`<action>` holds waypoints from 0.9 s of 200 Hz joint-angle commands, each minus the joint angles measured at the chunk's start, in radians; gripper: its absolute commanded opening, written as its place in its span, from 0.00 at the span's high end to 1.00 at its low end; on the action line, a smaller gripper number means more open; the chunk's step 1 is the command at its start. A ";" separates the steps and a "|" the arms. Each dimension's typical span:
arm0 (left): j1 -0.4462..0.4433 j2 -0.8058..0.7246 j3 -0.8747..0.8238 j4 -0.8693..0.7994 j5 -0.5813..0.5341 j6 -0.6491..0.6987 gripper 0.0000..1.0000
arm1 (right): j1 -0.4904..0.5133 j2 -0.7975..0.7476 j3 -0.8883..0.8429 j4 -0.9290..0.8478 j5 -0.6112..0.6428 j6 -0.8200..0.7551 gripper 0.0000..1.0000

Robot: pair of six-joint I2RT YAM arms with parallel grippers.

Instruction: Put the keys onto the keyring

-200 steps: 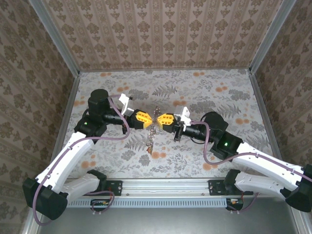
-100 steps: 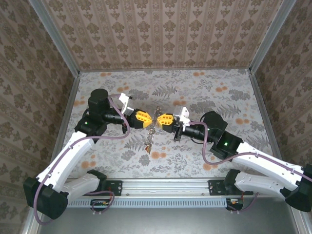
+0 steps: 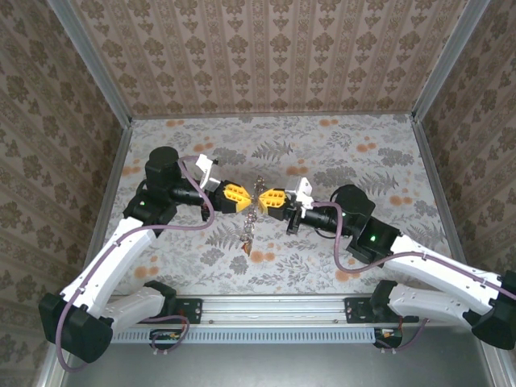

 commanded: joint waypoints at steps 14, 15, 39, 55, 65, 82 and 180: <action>0.013 -0.009 -0.004 0.029 0.039 -0.004 1.00 | 0.008 -0.001 0.028 0.038 0.005 0.002 1.00; 0.013 -0.009 -0.003 0.029 0.039 -0.003 1.00 | 0.008 0.000 0.028 0.038 0.005 0.002 1.00; 0.015 -0.011 -0.004 0.030 0.037 -0.004 1.00 | 0.010 -0.002 0.030 0.037 0.007 0.002 1.00; 0.015 -0.014 -0.004 0.028 0.033 -0.004 1.00 | 0.012 -0.011 0.026 0.032 0.019 0.001 1.00; 0.015 -0.012 -0.004 0.027 0.030 -0.003 1.00 | 0.011 -0.020 0.024 0.027 0.023 -0.003 1.00; 0.016 -0.009 -0.003 0.028 0.030 -0.003 1.00 | 0.013 -0.029 0.026 0.016 0.022 -0.003 1.00; 0.015 -0.012 -0.003 0.032 0.034 -0.008 1.00 | 0.022 -0.008 0.034 0.028 0.023 -0.013 1.00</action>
